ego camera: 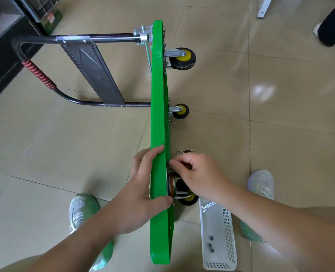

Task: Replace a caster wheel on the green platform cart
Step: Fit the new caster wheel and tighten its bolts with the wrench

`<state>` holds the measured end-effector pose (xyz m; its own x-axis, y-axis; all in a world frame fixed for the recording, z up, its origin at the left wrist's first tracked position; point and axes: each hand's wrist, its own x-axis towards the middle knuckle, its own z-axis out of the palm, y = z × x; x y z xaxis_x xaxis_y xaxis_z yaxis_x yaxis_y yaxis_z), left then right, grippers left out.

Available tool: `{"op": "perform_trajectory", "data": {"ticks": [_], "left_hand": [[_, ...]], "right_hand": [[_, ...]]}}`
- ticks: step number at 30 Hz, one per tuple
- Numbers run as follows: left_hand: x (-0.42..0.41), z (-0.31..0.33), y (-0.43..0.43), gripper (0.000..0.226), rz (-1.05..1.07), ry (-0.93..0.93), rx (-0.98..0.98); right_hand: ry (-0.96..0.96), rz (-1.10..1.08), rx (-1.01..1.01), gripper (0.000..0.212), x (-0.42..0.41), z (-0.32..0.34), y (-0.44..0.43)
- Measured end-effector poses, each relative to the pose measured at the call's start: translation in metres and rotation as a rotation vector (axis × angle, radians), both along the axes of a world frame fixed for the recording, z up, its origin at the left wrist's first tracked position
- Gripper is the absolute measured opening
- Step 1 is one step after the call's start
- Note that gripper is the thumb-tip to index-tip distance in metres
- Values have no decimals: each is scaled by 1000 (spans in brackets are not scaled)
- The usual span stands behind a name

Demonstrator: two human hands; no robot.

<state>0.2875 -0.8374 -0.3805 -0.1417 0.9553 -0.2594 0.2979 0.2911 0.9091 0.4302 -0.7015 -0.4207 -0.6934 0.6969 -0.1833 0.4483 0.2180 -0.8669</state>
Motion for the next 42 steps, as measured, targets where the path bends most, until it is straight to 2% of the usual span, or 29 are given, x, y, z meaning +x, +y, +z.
{"op": "perform_trajectory", "data": {"ticks": [2, 7, 11, 14, 17, 19, 24, 28, 31, 33, 36, 37, 41, 42], "left_hand": [[0, 1, 0, 97, -3, 0, -5], [-1, 1, 0, 97, -10, 6, -10], [-1, 0, 0, 97, -11, 7, -10], [-1, 0, -1, 98, -10, 4, -12], [-1, 0, -1, 98, -7, 5, -6], [-1, 0, 0, 98, -9, 4, -6], [0, 1, 0, 98, -11, 8, -10], [1, 1, 0, 98, -13, 11, -10], [1, 1, 0, 98, -16, 21, -9], [0, 1, 0, 98, -18, 22, -10], [-1, 1, 0, 99, -22, 36, -17], [-1, 1, 0, 99, -21, 35, -19], [-1, -1, 0, 99, -19, 27, -15], [-1, -1, 0, 99, -18, 24, -16]], "right_hand": [[-5, 19, 15, 18, 0, 0, 1], [-20, 45, -22, 5, 0, -3, 2], [-2, 8, -39, 17, 0, -2, 0], [26, 15, -26, 5, 1, -1, 0], [-5, 52, 30, 12, 1, -1, 1], [17, 37, -14, 4, 2, -2, 1], [30, 74, -4, 7, 1, -5, 1], [-62, 145, 128, 33, -3, 1, 2], [-110, 157, 217, 42, -6, 5, 3], [-104, 148, 194, 36, -7, 3, 5], [-3, 112, 71, 8, -5, -2, 5], [11, 118, 70, 7, -4, -3, 4], [-10, 145, 162, 31, -2, -4, 5], [-21, 135, 160, 28, -1, -5, 5]]}}
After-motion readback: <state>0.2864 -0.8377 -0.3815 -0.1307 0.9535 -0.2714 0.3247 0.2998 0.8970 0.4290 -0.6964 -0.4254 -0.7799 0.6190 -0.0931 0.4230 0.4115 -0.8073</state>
